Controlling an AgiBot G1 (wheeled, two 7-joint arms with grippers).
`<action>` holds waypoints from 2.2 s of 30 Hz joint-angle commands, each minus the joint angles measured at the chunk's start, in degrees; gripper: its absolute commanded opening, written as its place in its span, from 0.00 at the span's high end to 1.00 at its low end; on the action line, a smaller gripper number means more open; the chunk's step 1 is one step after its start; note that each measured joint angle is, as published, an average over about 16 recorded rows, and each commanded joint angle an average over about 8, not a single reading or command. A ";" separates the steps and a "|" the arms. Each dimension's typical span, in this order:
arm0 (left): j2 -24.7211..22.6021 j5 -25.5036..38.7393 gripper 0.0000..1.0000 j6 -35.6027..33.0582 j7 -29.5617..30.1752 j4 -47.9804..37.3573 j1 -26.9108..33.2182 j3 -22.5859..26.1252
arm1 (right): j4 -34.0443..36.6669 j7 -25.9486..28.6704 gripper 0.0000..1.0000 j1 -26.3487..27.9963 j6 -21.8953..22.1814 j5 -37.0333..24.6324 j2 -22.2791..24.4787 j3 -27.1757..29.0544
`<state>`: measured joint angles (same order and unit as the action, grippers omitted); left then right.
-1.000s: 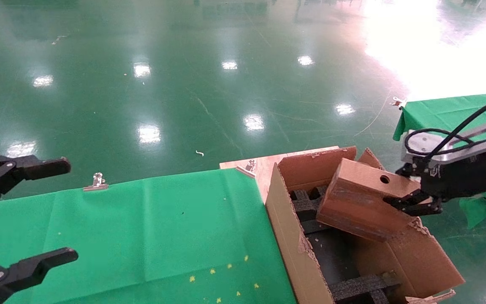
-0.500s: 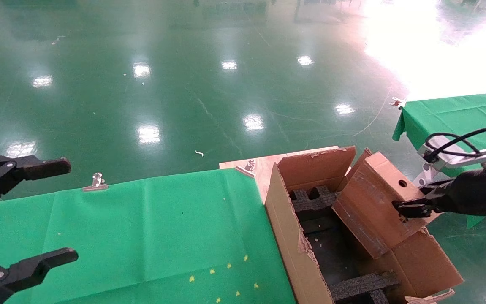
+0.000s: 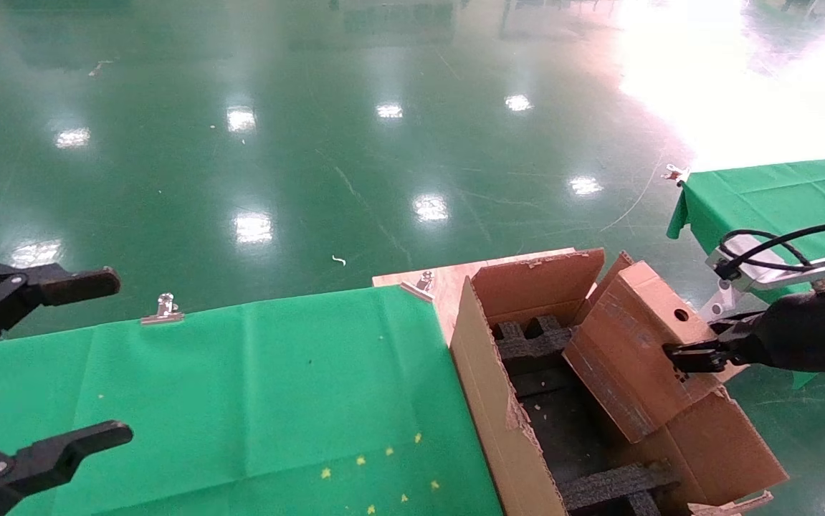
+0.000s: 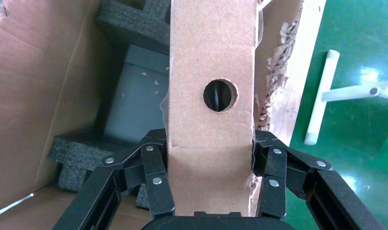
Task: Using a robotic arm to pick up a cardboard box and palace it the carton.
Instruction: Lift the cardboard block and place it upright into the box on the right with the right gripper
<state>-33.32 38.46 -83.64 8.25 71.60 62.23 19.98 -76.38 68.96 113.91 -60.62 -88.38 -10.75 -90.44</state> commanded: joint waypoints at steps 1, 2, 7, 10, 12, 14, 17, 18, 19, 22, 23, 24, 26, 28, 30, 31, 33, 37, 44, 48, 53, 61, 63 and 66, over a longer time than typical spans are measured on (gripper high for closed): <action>0.00 0.00 0.00 0.00 0.00 0.00 0.00 0.00 | 0.35 0.40 1.00 -0.16 0.21 0.14 -0.20 -0.09; 0.00 0.00 0.00 0.00 0.00 0.00 0.00 0.00 | 0.24 1.43 1.00 -0.42 0.65 -0.42 -0.36 -0.29; 0.00 0.00 0.00 0.00 0.00 0.00 0.00 0.00 | -0.60 8.24 1.00 -1.85 2.82 -4.46 -1.12 -1.57; 0.00 0.00 0.00 0.00 0.00 0.00 0.00 0.00 | -0.87 13.02 1.00 -2.63 3.63 -7.16 -1.80 -2.31; 0.00 0.00 0.00 0.00 0.00 0.00 0.00 0.00 | -1.01 16.10 1.00 -3.07 3.93 -8.82 -2.36 -2.74; 0.00 0.00 0.00 0.00 0.00 0.00 0.00 0.00 | -1.14 18.75 1.00 -3.41 4.12 -10.21 -2.97 -3.07; 0.00 -0.01 0.00 0.00 0.00 0.00 0.00 0.01 | -1.25 22.06 1.00 -3.86 4.35 -11.85 -3.85 -3.46; 0.00 -0.01 0.00 0.00 0.00 0.00 0.00 0.01 | -1.28 23.01 1.00 -4.02 4.45 -12.33 -4.13 -3.58; 0.00 -0.01 0.00 0.00 0.00 0.00 0.00 0.01 | -1.29 23.86 1.00 -4.19 4.57 -12.80 -4.41 -3.70; 0.00 -0.01 0.00 0.00 0.00 0.00 0.00 0.01 | -1.33 26.09 1.00 -4.83 5.14 -14.05 -5.20 -4.10; 0.00 -0.01 0.00 0.00 0.00 0.00 0.00 0.01 | -1.34 26.70 1.00 -5.08 5.39 -14.40 -5.46 -4.24; 0.00 -0.01 0.00 0.00 0.00 0.00 0.00 0.01 | -1.35 27.23 1.00 -5.35 5.68 -14.75 -5.70 -4.38; 0.00 -0.01 0.00 0.00 0.00 0.00 0.00 0.01 | -1.36 28.11 1.00 -5.90 6.30 -15.31 -6.10 -4.66; 0.00 -0.01 0.00 0.00 -0.01 0.00 0.00 0.01 | -1.35 28.82 1.00 -6.46 6.91 -15.76 -6.41 -4.92; 0.00 -0.01 0.00 0.00 -0.01 0.00 0.00 0.01 | -1.35 29.43 1.00 -7.04 7.51 -16.15 -6.67 -5.20; 0.00 -0.01 0.00 0.00 -0.01 0.00 0.00 0.01 | -1.34 29.70 1.00 -7.32 7.79 -16.36 -6.79 -5.34; 0.00 -0.01 0.00 0.00 -0.01 0.00 0.00 0.01 | -1.31 30.30 1.00 -7.95 8.40 -16.81 -7.03 -5.65; 0.00 -0.01 0.00 0.00 -0.01 0.00 0.00 0.01 | -1.21 31.62 1.00 -9.39 9.85 -17.94 -7.65 -6.34; 0.01 -0.01 0.00 0.00 -0.01 0.00 0.00 0.01 | -0.87 34.59 1.00 -12.21 13.00 -20.52 -9.06 -7.54; 0.01 -0.01 0.00 0.00 -0.01 0.00 0.01 0.02 | -0.55 36.32 1.00 -13.70 14.63 -22.05 -9.97 -8.11; 0.01 -0.01 0.00 0.01 -0.01 0.00 0.01 0.02 | 0.05 38.32 1.00 -15.52 16.34 -23.72 -11.30 -8.78; 0.01 -0.02 0.00 0.01 -0.01 0.00 0.01 0.02 | 2.06 40.20 1.00 -18.19 18.70 -25.27 -13.58 -9.67; 0.01 -0.02 0.00 0.01 -0.01 0.00 0.01 0.02 | 2.89 40.31 1.00 -18.87 19.29 -25.28 -14.20 -9.88; 0.01 -0.02 0.00 0.01 -0.01 0.00 0.01 0.02 | 4.27 40.25 1.00 -19.81 20.16 -24.97 -15.17 -10.12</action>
<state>-33.31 38.45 -83.63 8.24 71.60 62.24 20.00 -72.00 109.02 94.16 -40.48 -113.06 -25.91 -100.51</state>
